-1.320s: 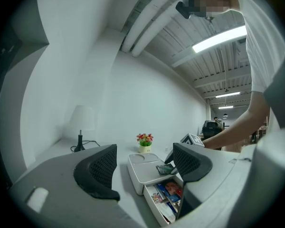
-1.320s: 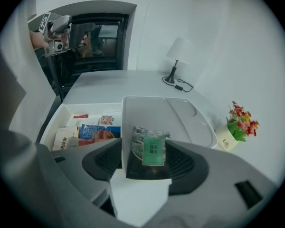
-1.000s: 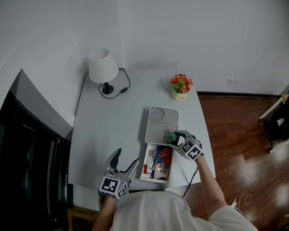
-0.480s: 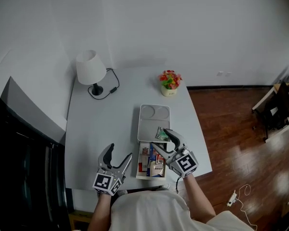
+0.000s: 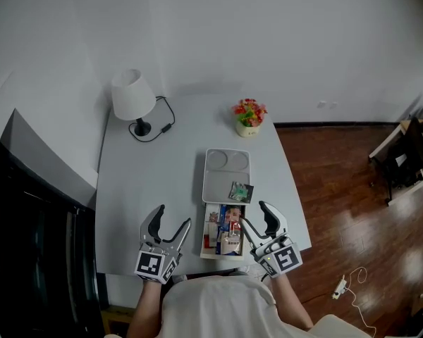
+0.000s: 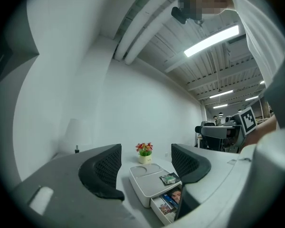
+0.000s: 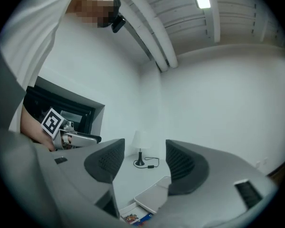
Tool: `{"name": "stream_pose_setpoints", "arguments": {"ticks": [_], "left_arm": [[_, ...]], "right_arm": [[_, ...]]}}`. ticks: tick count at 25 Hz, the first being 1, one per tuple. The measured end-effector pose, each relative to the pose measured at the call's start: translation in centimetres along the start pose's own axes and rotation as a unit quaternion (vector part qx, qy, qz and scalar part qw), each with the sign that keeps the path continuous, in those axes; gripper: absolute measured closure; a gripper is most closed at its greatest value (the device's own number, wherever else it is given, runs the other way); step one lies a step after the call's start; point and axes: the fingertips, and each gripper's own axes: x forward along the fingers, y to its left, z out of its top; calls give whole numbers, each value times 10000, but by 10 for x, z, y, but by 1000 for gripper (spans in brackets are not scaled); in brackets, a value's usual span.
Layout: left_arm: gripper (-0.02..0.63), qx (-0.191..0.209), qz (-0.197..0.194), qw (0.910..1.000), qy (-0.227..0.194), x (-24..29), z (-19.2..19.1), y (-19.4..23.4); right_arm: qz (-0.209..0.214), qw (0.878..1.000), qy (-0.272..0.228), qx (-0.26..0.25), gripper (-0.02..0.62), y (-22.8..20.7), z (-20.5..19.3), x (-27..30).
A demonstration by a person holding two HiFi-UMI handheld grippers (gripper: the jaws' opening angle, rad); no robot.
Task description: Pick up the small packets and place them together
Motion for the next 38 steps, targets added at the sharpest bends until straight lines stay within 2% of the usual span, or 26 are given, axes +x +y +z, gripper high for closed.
{"name": "stream_pose_setpoints", "arguments": {"ticks": [4, 10, 13, 16, 20, 22, 27, 30, 33, 38], "left_arm": [[276, 10, -89, 9999, 103, 0, -6, -5], [278, -198, -133, 9997, 60, -1, -9, -8], [278, -220, -175, 9995, 115, -2, -13, -10], [283, -358, -205, 9990, 153, -3, -17, -13], [288, -435, -235, 9985, 239, -5, -24, -17], [288, -438, -250, 9983, 291, -5, -28, -19], [303, -517, -286, 9978, 285, -9, -29, -21], [304, -549, -269, 9978, 250, -11, -27, -20], [304, -569, -188, 9978, 272, -13, -28, -17], [304, -533, -144, 9981, 267, -17, -28, -15]], "right_arm": [[131, 9995, 279, 22, 334, -3, -13, -1], [566, 9950, 807, -142, 334, 3, -36, -1], [921, 9886, 1167, -218, 334, 10, -57, -3], [1239, 9749, 1814, -371, 334, 15, -90, -7], [1542, 9371, 3075, -589, 334, 23, -147, -18], [1687, 9184, 3505, -727, 334, 26, -171, -24], [1911, 8949, 3945, -832, 334, 32, -210, -22], [2126, 8725, 4256, -1116, 334, 36, -231, -25], [2395, 8395, 4612, -1586, 333, 41, -248, -26], [2859, 7770, 5166, -2180, 333, 41, -276, -30]]}}
